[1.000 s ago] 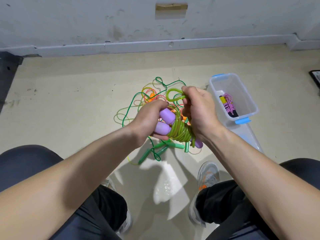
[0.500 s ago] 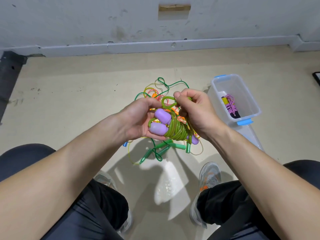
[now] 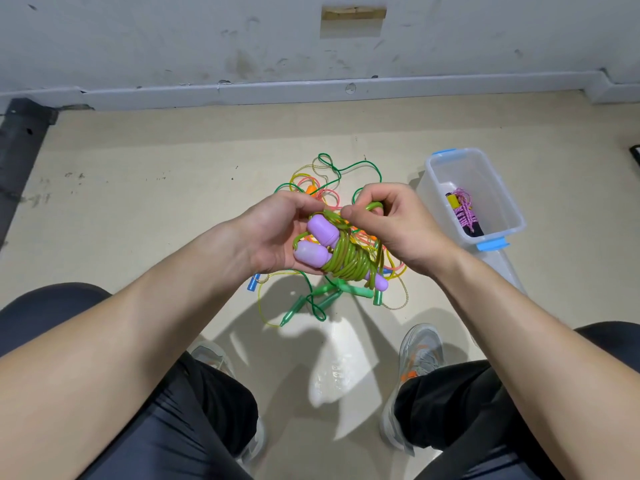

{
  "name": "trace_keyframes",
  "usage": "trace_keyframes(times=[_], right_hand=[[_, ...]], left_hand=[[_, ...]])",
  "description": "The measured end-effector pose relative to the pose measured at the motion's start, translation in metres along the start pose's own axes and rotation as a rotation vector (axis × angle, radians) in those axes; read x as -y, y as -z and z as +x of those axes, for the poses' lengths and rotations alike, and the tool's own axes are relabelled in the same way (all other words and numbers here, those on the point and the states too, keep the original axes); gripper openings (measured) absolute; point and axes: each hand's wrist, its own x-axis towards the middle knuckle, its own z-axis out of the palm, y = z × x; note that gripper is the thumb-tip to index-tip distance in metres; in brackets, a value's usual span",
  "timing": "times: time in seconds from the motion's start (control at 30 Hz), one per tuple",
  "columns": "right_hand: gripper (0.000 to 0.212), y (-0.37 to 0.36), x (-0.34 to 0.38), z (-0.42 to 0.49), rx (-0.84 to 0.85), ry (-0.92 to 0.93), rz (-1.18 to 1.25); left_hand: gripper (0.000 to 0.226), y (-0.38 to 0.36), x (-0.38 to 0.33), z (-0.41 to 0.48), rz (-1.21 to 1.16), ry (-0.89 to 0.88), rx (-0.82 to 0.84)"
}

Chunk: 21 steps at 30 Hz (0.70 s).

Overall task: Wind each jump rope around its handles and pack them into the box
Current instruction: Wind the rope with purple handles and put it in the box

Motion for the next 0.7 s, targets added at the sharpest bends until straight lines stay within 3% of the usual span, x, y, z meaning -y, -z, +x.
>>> trace_keyframes(times=[0.33,0.7], right_hand=[[0.031,-0.009,0.001,-0.002,-0.111,0.116,-0.535],[0.031,-0.006,-0.005,0.002,-0.14,0.046,-0.568]], left_hand=[[0.029,-0.002,0.006,0.006,0.079,-0.086,-0.073],[0.023,-0.011,0.011,0.005,0.293,-0.271,-0.12]])
